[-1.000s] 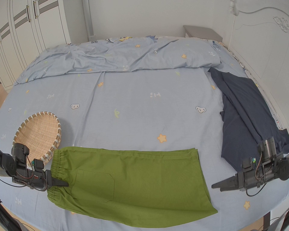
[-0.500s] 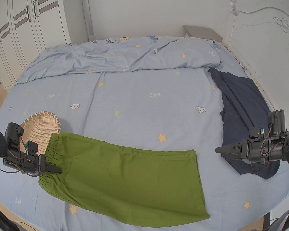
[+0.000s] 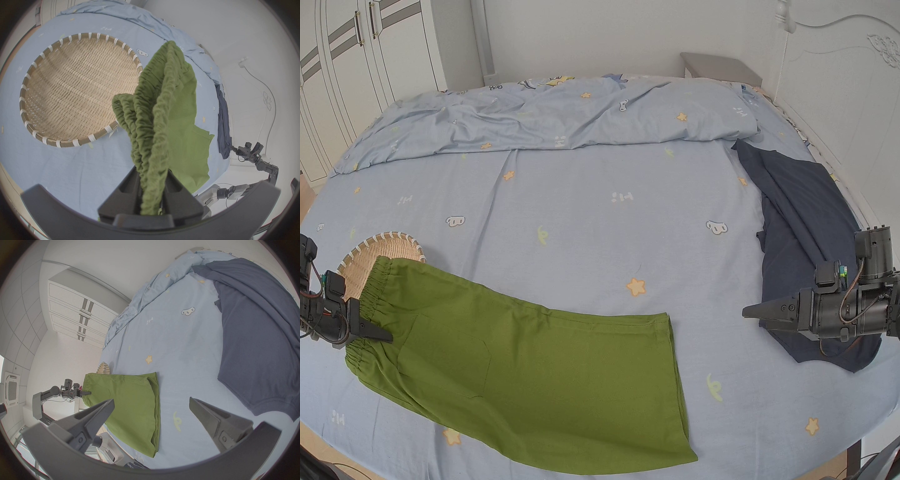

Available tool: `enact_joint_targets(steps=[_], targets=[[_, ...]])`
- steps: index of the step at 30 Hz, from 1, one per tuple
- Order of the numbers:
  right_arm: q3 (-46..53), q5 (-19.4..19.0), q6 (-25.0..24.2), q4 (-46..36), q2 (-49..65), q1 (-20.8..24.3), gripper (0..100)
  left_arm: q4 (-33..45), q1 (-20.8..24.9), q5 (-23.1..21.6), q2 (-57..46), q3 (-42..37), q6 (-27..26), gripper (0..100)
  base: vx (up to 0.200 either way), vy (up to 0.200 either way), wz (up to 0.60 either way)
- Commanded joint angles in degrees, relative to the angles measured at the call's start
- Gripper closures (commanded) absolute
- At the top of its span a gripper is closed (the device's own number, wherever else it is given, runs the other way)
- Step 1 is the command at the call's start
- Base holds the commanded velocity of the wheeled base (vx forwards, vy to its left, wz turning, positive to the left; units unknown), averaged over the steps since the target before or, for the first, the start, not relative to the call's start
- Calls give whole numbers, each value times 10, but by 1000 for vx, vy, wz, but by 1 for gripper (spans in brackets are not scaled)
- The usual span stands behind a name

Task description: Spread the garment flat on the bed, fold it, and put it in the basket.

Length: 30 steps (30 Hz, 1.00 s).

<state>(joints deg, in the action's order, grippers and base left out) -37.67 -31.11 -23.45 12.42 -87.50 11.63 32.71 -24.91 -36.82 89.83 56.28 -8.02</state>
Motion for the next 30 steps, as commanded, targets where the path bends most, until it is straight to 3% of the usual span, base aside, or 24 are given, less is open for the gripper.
enact_joint_targets(steps=[1, 4, 10, 12, 24, 30], targets=[[1, 0, -1, 1, 0, 5, 0, 4, 51, 1, -41, 6, 8, 100, 0, 0, 0], [1, 1, -1, 1, 1, 5, 0, 22, 86, 6, -67, 12, 22, 100, 0, 0, 0], [1, 6, 0, 1, 1, 5, 0, 75, 171, 90, -88, 47, 54, 100, 0, 0, 0], [1, 6, 0, 1, 1, 5, 0, 76, 188, 98, -89, 52, 64, 100, 0, 0, 0], [1, 7, -1, 1, 1, 6, 0, 59, 413, 112, -85, 98, 150, 100, 0, 0, 0], [1, 7, -1, 1, 1, 6, 0, -3, 498, 174, -43, 106, 172, 100, 0, 0, 0]])
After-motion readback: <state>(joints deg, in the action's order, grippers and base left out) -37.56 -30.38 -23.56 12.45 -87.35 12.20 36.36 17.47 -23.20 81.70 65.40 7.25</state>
